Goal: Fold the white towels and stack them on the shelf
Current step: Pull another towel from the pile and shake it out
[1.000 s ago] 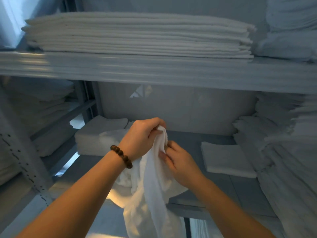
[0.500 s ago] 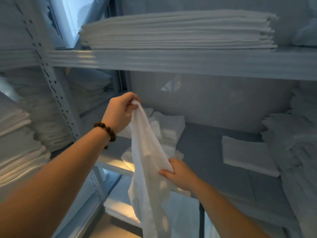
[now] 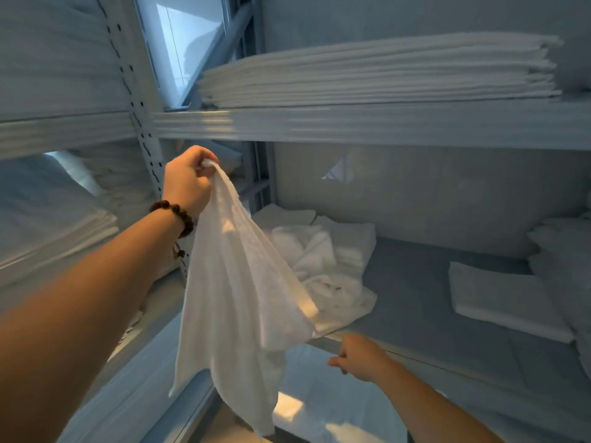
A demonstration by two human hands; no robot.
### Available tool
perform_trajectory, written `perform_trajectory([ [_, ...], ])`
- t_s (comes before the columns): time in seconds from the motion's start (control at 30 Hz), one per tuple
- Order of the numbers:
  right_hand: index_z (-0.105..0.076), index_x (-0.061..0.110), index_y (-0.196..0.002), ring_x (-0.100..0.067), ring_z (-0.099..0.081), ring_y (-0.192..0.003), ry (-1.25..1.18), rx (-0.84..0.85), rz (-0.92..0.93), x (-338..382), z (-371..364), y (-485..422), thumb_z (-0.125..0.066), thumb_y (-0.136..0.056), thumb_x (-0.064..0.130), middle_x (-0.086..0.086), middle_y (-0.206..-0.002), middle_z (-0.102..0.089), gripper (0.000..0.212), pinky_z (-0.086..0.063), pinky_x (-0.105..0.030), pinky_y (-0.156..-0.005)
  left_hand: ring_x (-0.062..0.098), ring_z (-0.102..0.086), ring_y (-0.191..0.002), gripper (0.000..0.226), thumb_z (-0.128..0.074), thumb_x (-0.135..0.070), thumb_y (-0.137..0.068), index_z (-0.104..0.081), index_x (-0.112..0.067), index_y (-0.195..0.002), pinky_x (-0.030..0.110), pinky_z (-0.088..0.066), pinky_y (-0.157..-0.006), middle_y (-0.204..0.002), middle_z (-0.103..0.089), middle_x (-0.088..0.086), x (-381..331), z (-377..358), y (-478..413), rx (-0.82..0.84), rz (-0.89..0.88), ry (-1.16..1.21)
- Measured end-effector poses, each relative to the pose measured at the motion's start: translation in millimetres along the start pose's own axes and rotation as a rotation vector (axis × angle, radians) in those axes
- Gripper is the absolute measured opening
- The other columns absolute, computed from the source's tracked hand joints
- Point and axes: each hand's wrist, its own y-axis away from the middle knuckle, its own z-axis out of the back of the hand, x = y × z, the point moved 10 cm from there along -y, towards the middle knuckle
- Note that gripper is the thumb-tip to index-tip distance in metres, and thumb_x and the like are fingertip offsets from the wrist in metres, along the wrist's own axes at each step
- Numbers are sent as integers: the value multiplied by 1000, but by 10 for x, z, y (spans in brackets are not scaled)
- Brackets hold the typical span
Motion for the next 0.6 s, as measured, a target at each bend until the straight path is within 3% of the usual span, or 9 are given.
perform_trajectory([
  [0.07, -67, 18, -67, -15, -54, -65, -2, -53, -35, -98, 8, -29, -57, -86, 44, 10, -51, -46, 34, -36, -24, -61, 10, -53, -76, 32, -47, 7, -83, -62, -21, -87, -1, -38, -61, -85, -60, 0, 130, 132, -44, 21, 3, -8],
  [0.13, -59, 20, -63, -17, -53, -70, -90, -108, 42, 95, 72, -96, -58, -87, 35, 4, -58, -51, 28, -40, -30, -64, 7, -53, -71, 31, -49, 7, -85, -61, -22, -87, 6, -42, -62, -87, -60, 2, 189, 77, -58, 144, -23, -13],
  [0.2, -66, 19, -84, -17, -58, -85, -216, -173, 180, 518, 200, -169, -62, -86, 30, -2, -88, -65, 11, -45, -31, -79, 1, -55, -68, 29, -51, 6, -87, -61, -21, -88, 11, -44, -60, -88, -61, 2, 195, -70, -20, 276, -45, -27],
  [0.27, -59, 23, -117, -11, -55, -108, -249, -199, 339, 1014, 296, -218, -65, -84, 34, 5, -120, -60, 35, -41, -23, -92, -8, -56, -69, 26, -53, 4, -88, -62, -20, -89, 5, -42, -60, -88, -62, 0, 171, -191, 29, 348, -81, -38],
  [0.33, -48, 26, -130, -8, -47, -119, -205, -169, 465, 1424, 286, -260, -66, -83, 36, 8, -134, -50, 51, -36, -22, -100, -8, -56, -74, 25, -53, 3, -89, -62, -20, -88, 4, -42, -63, -89, -62, 0, 176, -254, 49, 378, -100, -25],
  [0.47, -38, 19, -140, -18, -45, -126, -86, -59, 496, 1730, 29, -387, -67, -84, 30, -1, -139, -45, 64, -37, -34, -105, 0, -56, -79, 26, -52, 4, -88, -62, -20, -88, 13, -43, -69, -89, -62, -2, 282, -185, 14, 375, -68, 8],
  [0.6, -46, 21, -128, -26, -52, -115, -67, 68, 472, 1674, -276, -435, -61, -85, 19, -4, -126, -54, 46, -45, -44, -96, 6, -59, -81, 31, -50, 12, -84, -63, -16, -88, 16, -46, -73, -87, -64, -2, 440, 43, -59, 321, -4, 97],
])
